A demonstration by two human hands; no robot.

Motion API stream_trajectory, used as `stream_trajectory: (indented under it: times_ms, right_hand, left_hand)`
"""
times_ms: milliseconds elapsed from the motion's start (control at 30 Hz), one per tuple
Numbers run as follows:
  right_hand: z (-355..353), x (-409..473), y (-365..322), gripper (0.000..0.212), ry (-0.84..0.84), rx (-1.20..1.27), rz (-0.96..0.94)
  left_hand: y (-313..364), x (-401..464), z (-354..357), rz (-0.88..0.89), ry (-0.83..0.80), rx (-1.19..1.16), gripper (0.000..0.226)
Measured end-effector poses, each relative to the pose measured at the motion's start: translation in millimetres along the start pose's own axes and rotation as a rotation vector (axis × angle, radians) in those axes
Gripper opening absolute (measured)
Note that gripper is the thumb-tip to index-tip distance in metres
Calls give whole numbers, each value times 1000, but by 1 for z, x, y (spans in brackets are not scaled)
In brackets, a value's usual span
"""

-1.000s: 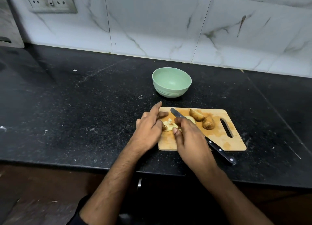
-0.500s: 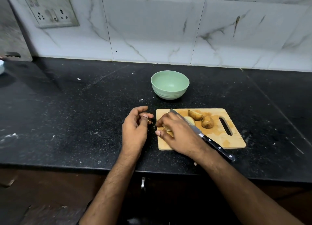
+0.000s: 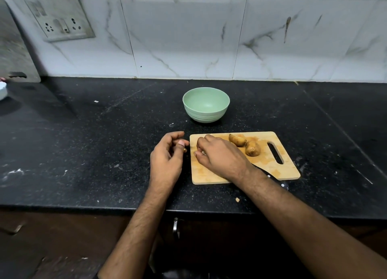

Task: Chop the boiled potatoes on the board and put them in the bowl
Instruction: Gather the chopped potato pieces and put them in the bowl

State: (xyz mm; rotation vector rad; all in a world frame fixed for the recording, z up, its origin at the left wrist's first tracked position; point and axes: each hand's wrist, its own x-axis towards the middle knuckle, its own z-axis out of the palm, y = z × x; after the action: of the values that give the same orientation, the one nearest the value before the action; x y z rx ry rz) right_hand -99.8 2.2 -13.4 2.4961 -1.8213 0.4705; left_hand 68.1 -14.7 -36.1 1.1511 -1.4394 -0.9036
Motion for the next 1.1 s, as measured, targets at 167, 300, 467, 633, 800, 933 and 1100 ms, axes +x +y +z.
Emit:
stream_trajectory:
  times_ms: [167,300,467,633,800,933,1100]
  right_hand:
    - [-1,9,-9,27,-1,-72,95]
    - [-7,10,-3,20,178,329,344]
    - [-29,8,5,24,337,1194,714]
    - [-43,-4,10,18,265,1999,865]
    - [-46,-15,19,20,195,2409,969]
    - [-41,-16,25,23,164,2423,1001]
    - [-49,-19,24,23,133,1734,879]
  left_hand:
    - [1,0,0,-10,5,-7,23]
    - [2,-1,0,31,-3,29,21]
    - [4,-5,4,222,-139,224,15]
    - [13,1,20,287,-421,576,33]
    - [24,10,29,315,-459,760,19]
    - [26,4,32,390,-466,779,17]
    - [23,2,25,478,-489,769,18]
